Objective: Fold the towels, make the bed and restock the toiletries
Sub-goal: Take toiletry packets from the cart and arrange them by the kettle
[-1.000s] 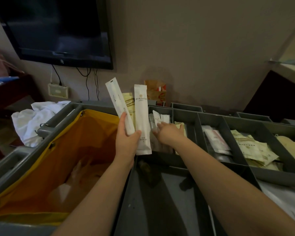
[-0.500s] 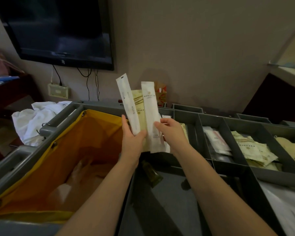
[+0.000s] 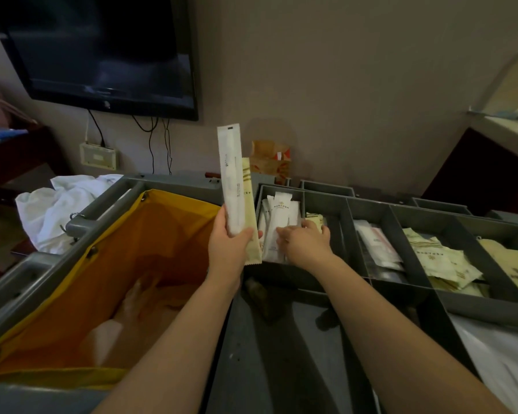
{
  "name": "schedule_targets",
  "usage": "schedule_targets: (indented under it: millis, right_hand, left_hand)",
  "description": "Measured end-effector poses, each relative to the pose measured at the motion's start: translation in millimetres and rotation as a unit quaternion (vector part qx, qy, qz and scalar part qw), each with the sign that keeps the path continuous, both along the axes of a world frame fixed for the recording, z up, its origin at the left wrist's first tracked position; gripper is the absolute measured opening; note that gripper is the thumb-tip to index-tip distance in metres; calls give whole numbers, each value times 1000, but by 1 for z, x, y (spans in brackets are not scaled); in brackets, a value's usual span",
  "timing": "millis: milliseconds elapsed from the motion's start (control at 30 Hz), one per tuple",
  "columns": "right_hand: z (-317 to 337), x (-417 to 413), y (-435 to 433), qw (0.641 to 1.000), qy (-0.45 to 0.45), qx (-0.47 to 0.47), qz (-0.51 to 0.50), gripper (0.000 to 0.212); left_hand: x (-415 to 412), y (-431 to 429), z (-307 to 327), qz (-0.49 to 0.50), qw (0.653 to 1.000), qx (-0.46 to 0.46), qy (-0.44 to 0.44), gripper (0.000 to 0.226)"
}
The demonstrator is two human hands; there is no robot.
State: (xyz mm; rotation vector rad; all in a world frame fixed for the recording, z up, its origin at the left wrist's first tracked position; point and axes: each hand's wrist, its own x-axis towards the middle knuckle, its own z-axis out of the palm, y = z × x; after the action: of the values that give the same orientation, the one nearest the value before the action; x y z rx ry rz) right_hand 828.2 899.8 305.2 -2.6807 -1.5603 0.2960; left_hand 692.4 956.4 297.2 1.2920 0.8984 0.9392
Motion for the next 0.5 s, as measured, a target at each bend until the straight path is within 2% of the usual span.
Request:
schedule_targets:
  millis: [167, 200, 267, 300, 333, 400, 433, 500]
  right_hand:
    - [-7, -1, 3, 999, 11, -20, 40, 44]
    - [-8, 2, 2, 999, 18, -2, 32, 44]
    - [-6, 2, -1, 991, 49, 125, -27, 38]
    - [-2, -2, -3, 969, 103, 215, -71, 34]
    - [3, -6, -4, 932, 184, 294, -106, 31]
    - [15, -19, -4, 854, 343, 370, -130, 23]
    - [20, -24, -3, 839, 377, 373, -124, 19]
    - [26, -34, -2, 834, 400, 363, -109, 24]
  left_hand:
    - [1, 3, 0, 7, 1000, -12, 8, 64]
    - [1, 1, 1, 5, 1000, -8, 10, 64]
    - [1, -1, 2, -2, 1000, 0, 14, 64]
    - [2, -1, 2, -9, 1000, 4, 14, 63]
    - [3, -2, 2, -18, 1000, 7, 14, 63]
    - [5, -6, 2, -33, 999, 26, 24, 62]
    - [6, -8, 3, -39, 998, 37, 26, 61]
    - [7, -12, 4, -47, 998, 43, 25, 62]
